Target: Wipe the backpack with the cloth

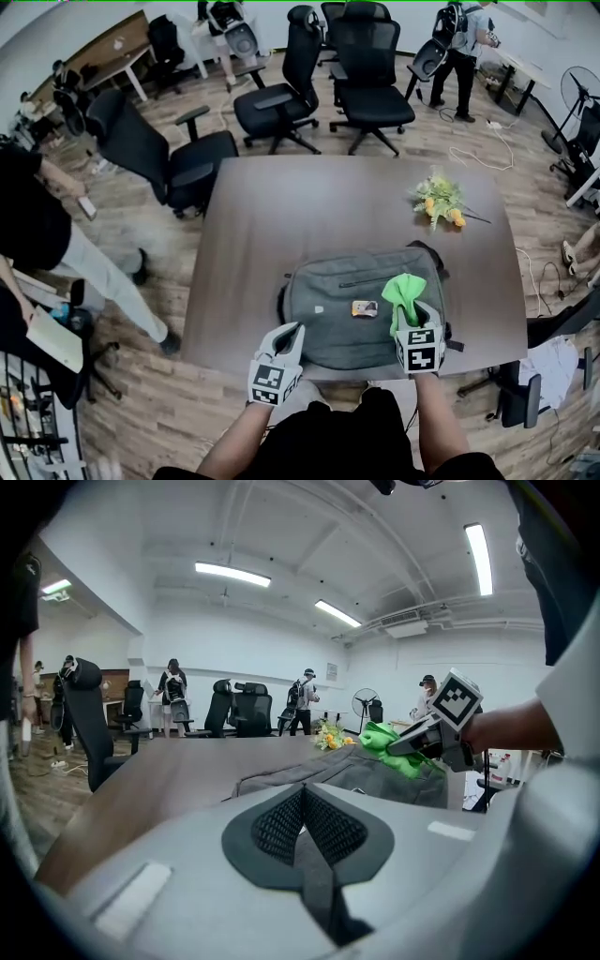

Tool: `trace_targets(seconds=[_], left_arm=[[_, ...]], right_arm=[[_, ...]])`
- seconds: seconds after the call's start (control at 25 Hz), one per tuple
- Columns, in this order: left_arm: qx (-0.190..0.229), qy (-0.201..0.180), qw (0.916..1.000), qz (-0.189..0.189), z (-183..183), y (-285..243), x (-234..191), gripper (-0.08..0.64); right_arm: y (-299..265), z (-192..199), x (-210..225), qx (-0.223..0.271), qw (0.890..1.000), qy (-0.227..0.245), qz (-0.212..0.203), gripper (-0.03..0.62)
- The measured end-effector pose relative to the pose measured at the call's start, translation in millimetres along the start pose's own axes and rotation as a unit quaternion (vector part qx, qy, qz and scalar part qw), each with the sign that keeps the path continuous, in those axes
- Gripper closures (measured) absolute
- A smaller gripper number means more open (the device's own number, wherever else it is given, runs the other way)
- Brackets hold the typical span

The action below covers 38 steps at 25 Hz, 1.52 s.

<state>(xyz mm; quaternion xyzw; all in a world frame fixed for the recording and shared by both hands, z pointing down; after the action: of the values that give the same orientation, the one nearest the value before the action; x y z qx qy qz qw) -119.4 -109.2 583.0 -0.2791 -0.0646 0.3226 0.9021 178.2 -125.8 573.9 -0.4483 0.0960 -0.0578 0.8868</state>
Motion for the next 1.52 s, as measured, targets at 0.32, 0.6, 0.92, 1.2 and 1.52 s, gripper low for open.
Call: trace_targets(seconds=[0.32,0.6,0.92,1.2,1.52], left_arm=[[-0.008,0.012,0.9998,-0.014,9.3,17.0,-8.5,0.541],[-0.02,0.023,0.9992,-0.025,23.7,36.7,-16.1,0.541],[-0.025,0.026,0.9987,-0.035,39.7,50.2,-18.3,0.541],[-0.024,0.032,0.9984,-0.04,45.1,55.8,-21.3,0.541],[-0.023,0.027,0.9991,-0.023,44.7,49.4,-15.4,0.541]], right_arm=[[-12.8,2.4,-78.5,0.002,0.996,0.045,-0.079,0.488],[-20.0,0.8,-146.4,-0.001,0.985,0.059,-0.159,0.488],[-27.6,-0.7,-203.7,-0.015,0.972,0.078,-0.222,0.488],[-32.5,2.6,-216.3,-0.023,0.97,0.096,-0.221,0.486],[-27.4,10.2,-189.7,-0.036,0.979,0.103,-0.172,0.486]])
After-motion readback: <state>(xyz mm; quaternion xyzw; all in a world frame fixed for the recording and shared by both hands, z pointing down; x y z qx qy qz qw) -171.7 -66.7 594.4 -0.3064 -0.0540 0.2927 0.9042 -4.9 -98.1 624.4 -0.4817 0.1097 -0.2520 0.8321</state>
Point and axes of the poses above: the fingertips, and each gripper's own axes: y backward along the fingers, x to its right, z out of its underside, the point moved 6 cm from there along y, backward along the fingers, and after that the axes turned 14 degrees about -x, right-handed, at the moved point
